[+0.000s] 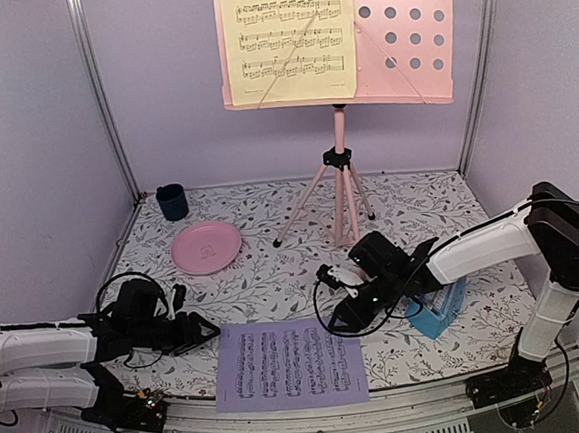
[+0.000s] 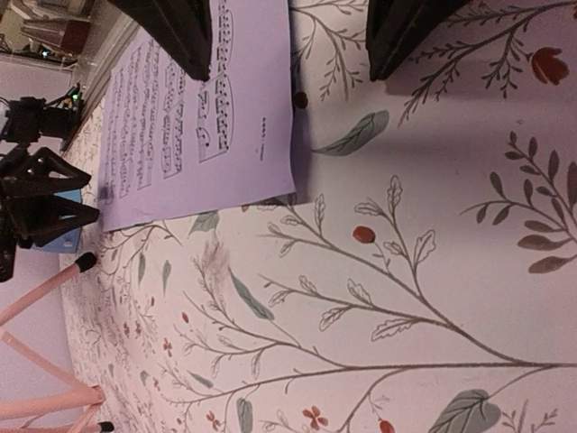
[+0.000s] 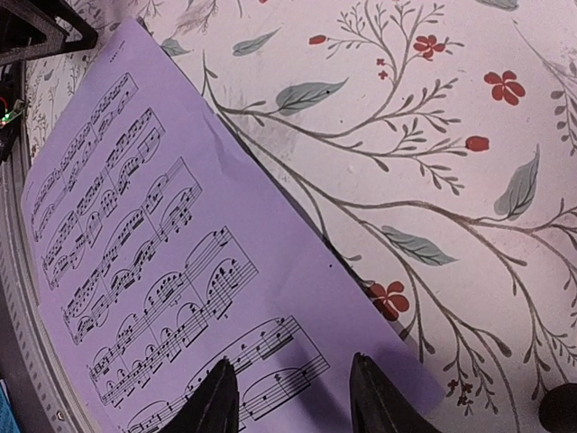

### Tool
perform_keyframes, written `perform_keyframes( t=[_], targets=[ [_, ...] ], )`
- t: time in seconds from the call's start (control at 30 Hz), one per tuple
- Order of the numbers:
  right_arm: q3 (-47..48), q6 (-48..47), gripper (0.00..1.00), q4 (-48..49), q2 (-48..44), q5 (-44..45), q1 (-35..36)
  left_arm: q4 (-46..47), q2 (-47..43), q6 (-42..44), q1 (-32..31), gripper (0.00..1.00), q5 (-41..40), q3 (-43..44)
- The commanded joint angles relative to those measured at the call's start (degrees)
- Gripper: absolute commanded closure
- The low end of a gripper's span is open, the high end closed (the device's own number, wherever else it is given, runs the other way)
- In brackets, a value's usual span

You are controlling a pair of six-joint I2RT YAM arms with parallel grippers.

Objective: Set up the instrument practice props

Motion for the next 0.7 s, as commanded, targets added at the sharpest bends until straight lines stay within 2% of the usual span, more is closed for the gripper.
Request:
perform_keyframes(
  t=[0.0,0.4,0.67],
  targets=[
    [0.95,-0.23,0.59,1.29,1.95,-0.98,0.33,3.60,2.19,-0.20,0.95,0.41,1.57,-1.29],
    [0.27,0.25,0.62,2.13,4.26,-1.75,0.31,12.13,11.61,0.01,0.87,0.47,4.87,-0.11],
    [0.29,0.47,0.62,2.48,5.26,-2.19,0.26,19.41,17.28,0.16,0.76,0.58,6.73,0.73]
  ],
)
